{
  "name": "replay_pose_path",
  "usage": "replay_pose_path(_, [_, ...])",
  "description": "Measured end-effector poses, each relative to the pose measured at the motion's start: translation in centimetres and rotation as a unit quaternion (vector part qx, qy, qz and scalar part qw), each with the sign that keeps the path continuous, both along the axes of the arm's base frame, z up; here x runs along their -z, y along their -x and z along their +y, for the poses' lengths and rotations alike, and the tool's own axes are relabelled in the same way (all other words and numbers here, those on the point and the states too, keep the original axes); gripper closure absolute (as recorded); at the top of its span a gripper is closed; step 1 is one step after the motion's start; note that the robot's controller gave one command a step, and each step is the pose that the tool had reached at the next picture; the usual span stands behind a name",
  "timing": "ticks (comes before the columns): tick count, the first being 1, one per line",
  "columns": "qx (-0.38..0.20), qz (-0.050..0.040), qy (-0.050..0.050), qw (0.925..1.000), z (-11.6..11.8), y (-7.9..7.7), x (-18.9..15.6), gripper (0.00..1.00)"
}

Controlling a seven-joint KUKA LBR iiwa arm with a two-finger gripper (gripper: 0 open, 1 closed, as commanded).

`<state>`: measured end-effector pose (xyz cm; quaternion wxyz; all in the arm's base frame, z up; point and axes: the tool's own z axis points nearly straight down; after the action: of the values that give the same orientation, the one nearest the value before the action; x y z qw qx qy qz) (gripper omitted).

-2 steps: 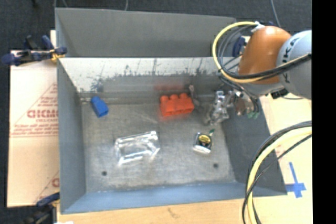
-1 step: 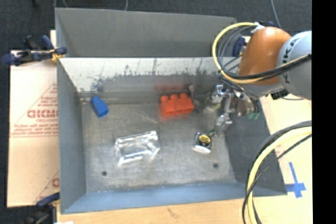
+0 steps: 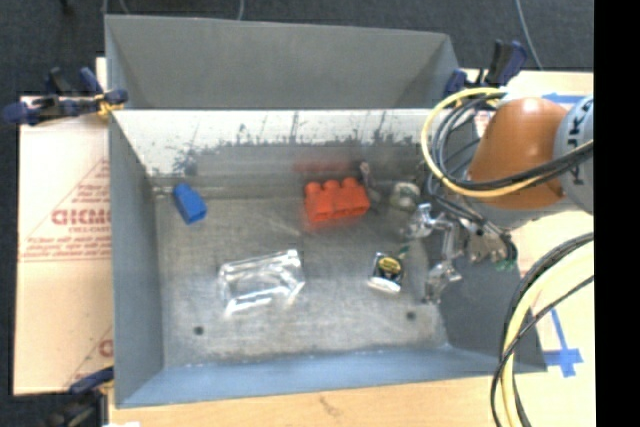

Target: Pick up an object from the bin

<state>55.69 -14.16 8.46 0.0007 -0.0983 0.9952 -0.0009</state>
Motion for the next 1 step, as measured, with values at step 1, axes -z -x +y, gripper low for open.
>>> replay_pose_path(1, [0.143,-0.0036,0.000,0.9897,3.29,-0.20,1.08,0.00])
